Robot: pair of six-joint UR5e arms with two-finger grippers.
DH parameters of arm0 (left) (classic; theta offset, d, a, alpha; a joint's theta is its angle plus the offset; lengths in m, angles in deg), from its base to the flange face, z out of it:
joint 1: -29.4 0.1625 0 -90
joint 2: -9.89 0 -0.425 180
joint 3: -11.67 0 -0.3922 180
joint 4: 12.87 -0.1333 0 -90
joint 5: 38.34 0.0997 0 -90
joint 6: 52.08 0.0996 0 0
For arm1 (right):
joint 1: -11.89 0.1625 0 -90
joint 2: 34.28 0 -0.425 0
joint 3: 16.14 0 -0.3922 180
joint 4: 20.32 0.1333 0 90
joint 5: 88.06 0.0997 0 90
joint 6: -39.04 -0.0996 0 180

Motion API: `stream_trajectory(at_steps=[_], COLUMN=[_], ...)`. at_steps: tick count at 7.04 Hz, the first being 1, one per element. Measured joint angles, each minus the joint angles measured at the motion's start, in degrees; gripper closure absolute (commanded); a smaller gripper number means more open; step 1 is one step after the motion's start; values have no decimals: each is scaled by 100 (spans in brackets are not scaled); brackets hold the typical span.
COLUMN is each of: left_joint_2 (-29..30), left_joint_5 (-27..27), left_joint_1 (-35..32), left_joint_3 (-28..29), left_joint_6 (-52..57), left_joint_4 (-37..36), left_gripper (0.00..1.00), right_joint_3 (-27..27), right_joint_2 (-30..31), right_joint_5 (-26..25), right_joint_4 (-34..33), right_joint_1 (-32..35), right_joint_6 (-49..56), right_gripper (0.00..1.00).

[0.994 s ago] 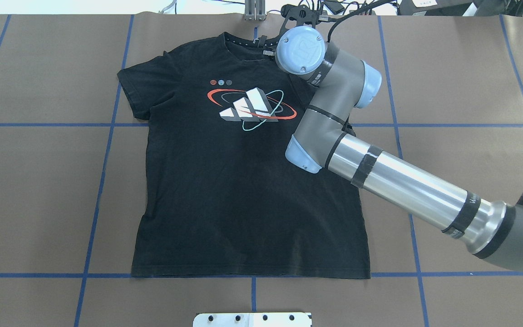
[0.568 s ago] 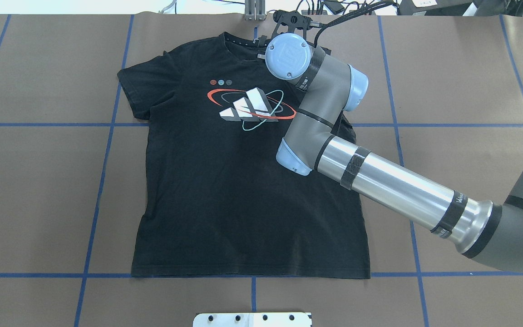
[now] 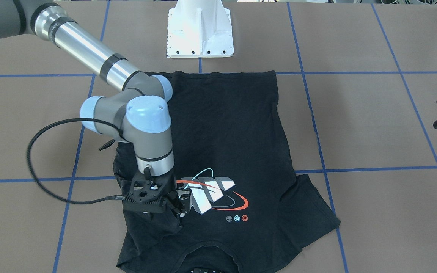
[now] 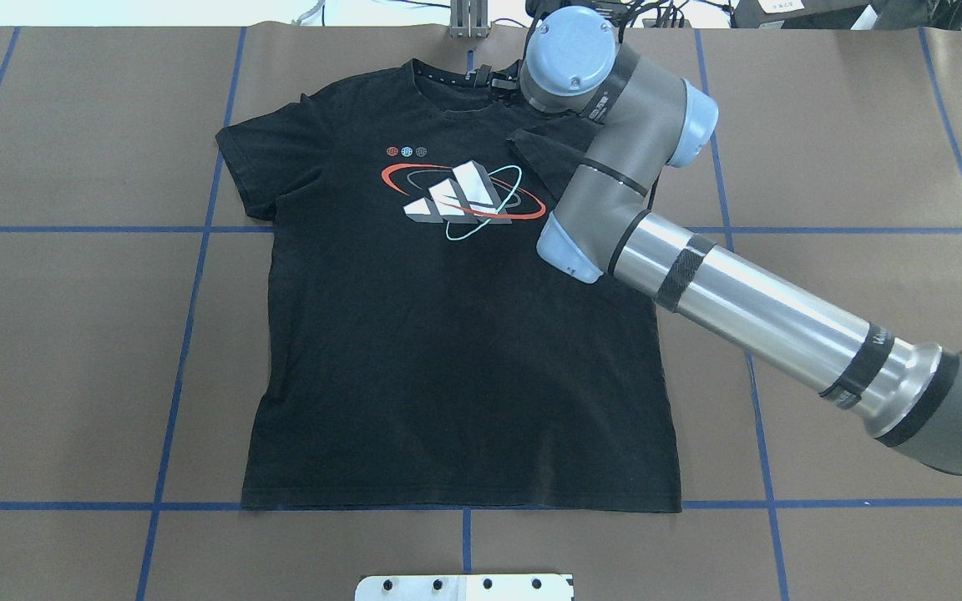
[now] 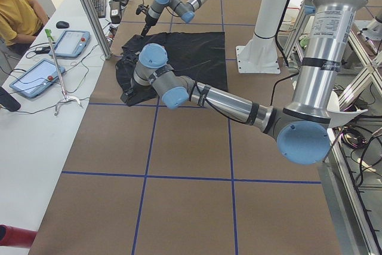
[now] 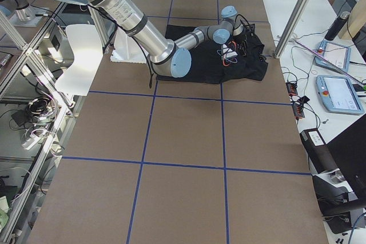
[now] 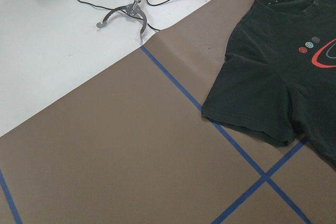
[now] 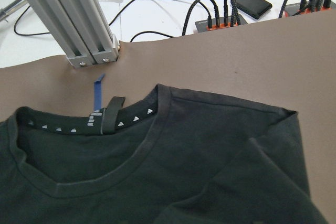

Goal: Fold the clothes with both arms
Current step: 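Fold the sleeve nearest the right gripper inward over the shirt body, then withdraw the right gripper while moving the left gripper to the other sleeve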

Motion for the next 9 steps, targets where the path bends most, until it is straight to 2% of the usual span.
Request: stream_trajectory(at_steps=[1,3,5,7,9], left_joint_2=[102,590,1269,1836,2255], left_joint_5=[284,1150,1790,2605,3310], left_joint_1=[199,942,1528,2030,2482], left_joint_3=[185,719,1637,2853,3734], left_joint_6=[-524,-1857,-2752,-3293,-3867], left_joint_4=[365,839,1173,1949,2332], left_gripper=[0,0,0,1,8], right_joint_3=[-466,-1786,-2814,-3203,-3376], right_joint_2=[309,1327,2424,3210,3684], right_joint_5=[478,1439,2088,2655,2867], right_joint_4=[-313,-849,-954,-904,-884], right_joint_1=[247,789,1332,1830,2159], right_joint_6=[532,1587,2523,3403,3993], right_gripper=[0,0,0,0,0])
